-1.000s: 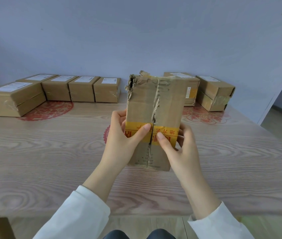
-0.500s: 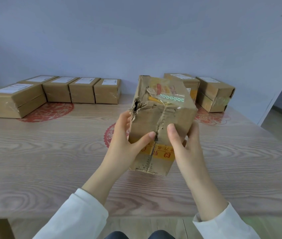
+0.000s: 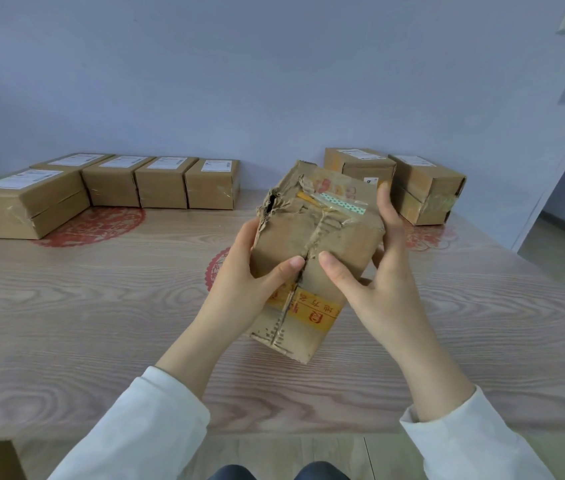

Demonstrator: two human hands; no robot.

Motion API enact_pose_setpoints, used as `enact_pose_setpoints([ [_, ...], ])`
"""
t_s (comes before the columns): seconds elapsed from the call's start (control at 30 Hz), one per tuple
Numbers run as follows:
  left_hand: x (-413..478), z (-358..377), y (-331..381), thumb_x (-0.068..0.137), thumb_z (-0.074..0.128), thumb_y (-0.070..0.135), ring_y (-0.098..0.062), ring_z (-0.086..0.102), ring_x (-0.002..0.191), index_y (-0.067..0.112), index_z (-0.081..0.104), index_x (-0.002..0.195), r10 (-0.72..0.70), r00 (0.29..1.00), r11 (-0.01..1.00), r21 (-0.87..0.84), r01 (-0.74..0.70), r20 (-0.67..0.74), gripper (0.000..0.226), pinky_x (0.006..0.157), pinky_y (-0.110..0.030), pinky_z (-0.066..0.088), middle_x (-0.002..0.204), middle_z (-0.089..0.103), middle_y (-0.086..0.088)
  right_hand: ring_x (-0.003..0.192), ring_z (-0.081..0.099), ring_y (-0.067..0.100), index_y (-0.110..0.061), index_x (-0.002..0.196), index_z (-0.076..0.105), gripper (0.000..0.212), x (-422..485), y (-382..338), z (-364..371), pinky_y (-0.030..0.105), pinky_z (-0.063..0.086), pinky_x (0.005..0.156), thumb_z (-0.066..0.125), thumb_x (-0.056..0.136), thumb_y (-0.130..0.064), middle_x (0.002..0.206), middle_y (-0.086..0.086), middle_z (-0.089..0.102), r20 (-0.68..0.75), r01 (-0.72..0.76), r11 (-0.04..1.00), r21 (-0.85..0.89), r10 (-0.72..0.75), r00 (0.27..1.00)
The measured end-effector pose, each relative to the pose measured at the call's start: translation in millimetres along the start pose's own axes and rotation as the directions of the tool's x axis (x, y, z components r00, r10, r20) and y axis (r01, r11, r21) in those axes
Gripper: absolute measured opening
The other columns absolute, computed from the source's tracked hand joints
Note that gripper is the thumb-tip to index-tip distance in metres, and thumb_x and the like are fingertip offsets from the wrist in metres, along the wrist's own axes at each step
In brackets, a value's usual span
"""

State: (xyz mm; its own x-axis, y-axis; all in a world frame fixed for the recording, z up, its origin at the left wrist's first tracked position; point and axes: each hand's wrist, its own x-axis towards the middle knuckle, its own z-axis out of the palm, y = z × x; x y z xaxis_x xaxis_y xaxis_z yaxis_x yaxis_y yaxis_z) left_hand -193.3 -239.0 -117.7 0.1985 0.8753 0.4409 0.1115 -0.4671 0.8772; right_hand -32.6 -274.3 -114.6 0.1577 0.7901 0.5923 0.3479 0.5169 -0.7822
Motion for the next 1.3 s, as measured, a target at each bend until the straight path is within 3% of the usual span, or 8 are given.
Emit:
enact_pose_setpoints([
  [0.1, 1, 0, 1, 0.068, 0.066, 0.044, 0.011, 0.059, 0.095, 0.03, 0.048, 0.118, 0.004, 1.0, 0.999, 0.033, -0.004, 0.003, 0.055, 0.074, -0.007, 0.046, 0.107, 0.062, 0.019, 0.12, 0.046, -0.007, -0.044, 0.127, 0.037, 0.069, 2, -5, -7, 0.007, 0.047, 0.079, 0.074, 0.069, -0.038, 0.133, -0.02, 0.042, -0.009, 0.006, 1.0, 0.019, -0.006, 1.0],
  [0.27, 6, -3, -2, 0.065, 0.065, 0.051, 0.021, 0.052, 0.095, 0.043, 0.041, 0.119, -0.003, 0.999, 0.987, 0.16, -0.002, 0.032, 0.059, 0.074, -0.001, 0.042, 0.109, 0.054, 0.031, 0.108, 0.057, -0.004, -0.043, 0.115, 0.044, 0.06, 2, 5, -10, 0.02, 0.053, 0.081, 0.08, 0.07, -0.024, 0.119, -0.025, 0.05, -0.101, -0.094, 0.988, 0.125, 0.107, 0.989],
  [0.4, 7, -14, -18, 0.072, 0.069, 0.047, 0.004, 0.053, 0.109, 0.034, 0.044, 0.131, -0.055, 0.998, 0.965, 0.259, 0.045, 0.033, 0.065, 0.086, -0.017, 0.045, 0.118, 0.056, 0.021, 0.096, 0.064, 0.0, -0.036, 0.114, 0.044, 0.055, 9, 12, -16, 0.027, 0.056, 0.074, 0.076, 0.075, -0.015, 0.119, -0.015, 0.054, -0.183, -0.232, 0.906, 0.355, 0.31, 0.933],
  [0.6, -4, -11, -37, 0.084, 0.056, 0.04, -0.01, 0.06, 0.108, 0.026, 0.05, 0.128, -0.326, 0.942, 0.92, -0.201, 0.335, 0.078, 0.047, 0.09, -0.028, 0.049, 0.119, 0.063, 0.006, 0.098, 0.066, 0.021, -0.014, 0.131, 0.039, 0.058, 15, 19, -21, 0.041, 0.06, 0.071, 0.07, 0.082, -0.017, 0.124, 0.007, 0.058, -0.112, -0.423, 0.648, 0.633, 0.618, 0.778],
  [0.77, 3, -8, -42, 0.095, 0.048, 0.037, -0.014, 0.061, 0.112, 0.03, 0.054, 0.127, -0.33, 0.944, 0.91, -0.265, 0.319, 0.001, 0.034, 0.101, -0.037, 0.046, 0.12, 0.066, 0.006, 0.108, 0.045, 0.019, -0.015, 0.13, 0.04, 0.064, 17, 30, -17, 0.039, 0.047, 0.09, 0.07, 0.08, -0.041, 0.134, 0.004, 0.044, -0.121, -0.627, 0.653, 0.424, 0.727, 0.676],
  [0.93, 20, -10, -43, 0.09, 0.047, 0.05, -0.009, 0.054, 0.12, 0.034, 0.048, 0.137, -0.332, 0.943, 0.928, -0.185, 0.324, -0.013, 0.049, 0.109, -0.036, 0.039, 0.127, 0.06, 0.01, 0.095, 0.041, 0.013, -0.015, 0.128, 0.039, 0.061, 24, 44, -22, 0.029, 0.029, 0.086, 0.063, 0.084, -0.049, 0.106, -0.006, 0.048, -0.133, -0.65, 0.714, 0.261, 0.693, 0.708],
  [1.2, 66, -6, -55, 0.098, 0.041, 0.043, -0.015, 0.059, 0.106, 0.03, 0.058, 0.11, -0.423, 0.902, 0.895, -0.195, 0.402, -0.083, 0.025, 0.092, -0.032, 0.045, 0.11, 0.065, 0.004, 0.126, 0.042, 0.014, -0.033, 0.149, 0.021, 0.074, 65, 72, -21, 0.033, 0.033, 0.1, 0.055, 0.086, -0.055, 0.141, -0.01, 0.042, -0.043, -0.615, 0.782, 0.1, 0.621, 0.783],
  [1.3, 86, -6, -65, 0.099, 0.041, 0.039, -0.017, 0.062, 0.107, 0.03, 0.062, 0.108, -0.45, 0.89, 0.87, -0.256, 0.421, -0.066, 0.024, 0.091, -0.033, 0.046, 0.108, 0.069, 0.002, 0.113, 0.048, 0.006, -0.03, 0.139, 0.042, 0.055, 81, 81, -16, 0.025, 0.034, 0.092, 0.053, 0.09, -0.051, 0.123, -0.017, 0.052, -0.052, -0.615, 0.785, 0.075, 0.619, 0.784],
])
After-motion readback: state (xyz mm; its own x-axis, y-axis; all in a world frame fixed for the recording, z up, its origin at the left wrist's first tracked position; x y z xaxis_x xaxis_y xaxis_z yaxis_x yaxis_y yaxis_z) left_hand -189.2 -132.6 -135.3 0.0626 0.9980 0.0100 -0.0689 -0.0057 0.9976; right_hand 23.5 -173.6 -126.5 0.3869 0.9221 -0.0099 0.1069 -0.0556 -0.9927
